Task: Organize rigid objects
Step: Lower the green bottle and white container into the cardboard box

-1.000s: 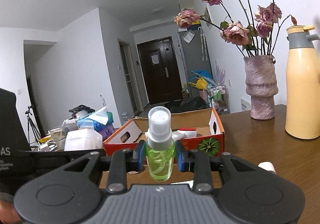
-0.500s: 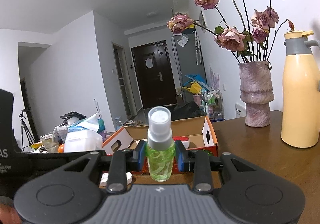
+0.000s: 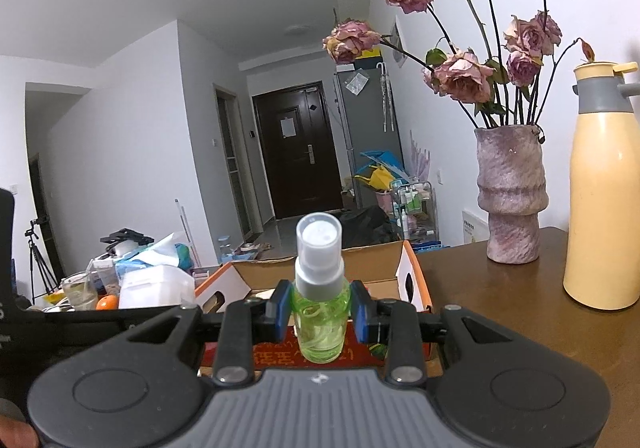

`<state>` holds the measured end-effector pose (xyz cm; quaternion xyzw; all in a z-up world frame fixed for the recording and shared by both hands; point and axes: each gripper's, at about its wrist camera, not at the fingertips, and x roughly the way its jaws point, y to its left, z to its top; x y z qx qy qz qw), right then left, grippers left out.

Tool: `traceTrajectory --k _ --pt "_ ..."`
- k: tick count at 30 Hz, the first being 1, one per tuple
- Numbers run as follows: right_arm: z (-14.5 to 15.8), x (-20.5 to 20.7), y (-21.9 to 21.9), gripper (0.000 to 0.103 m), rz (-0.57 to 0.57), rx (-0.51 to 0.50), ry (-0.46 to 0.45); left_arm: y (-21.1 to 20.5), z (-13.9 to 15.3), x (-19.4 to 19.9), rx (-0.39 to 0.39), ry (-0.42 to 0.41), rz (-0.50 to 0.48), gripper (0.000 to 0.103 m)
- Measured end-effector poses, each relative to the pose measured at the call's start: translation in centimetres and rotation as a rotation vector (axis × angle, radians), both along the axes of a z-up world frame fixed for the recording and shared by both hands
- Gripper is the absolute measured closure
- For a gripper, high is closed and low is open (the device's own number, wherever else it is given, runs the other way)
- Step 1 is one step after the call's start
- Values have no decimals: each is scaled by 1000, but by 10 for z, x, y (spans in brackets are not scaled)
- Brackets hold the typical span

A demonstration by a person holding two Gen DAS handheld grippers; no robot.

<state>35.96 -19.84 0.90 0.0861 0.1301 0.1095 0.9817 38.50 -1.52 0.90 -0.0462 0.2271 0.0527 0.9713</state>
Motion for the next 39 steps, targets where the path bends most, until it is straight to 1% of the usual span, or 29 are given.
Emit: traceTrajectory --k 25,39 --pt "2 55 13 73 -3 -1 -11 10 7 61 -15 -36 31 37" --pt "2 107 20 73 -14 -5 -19 12 5 104 3 -41 44 37"
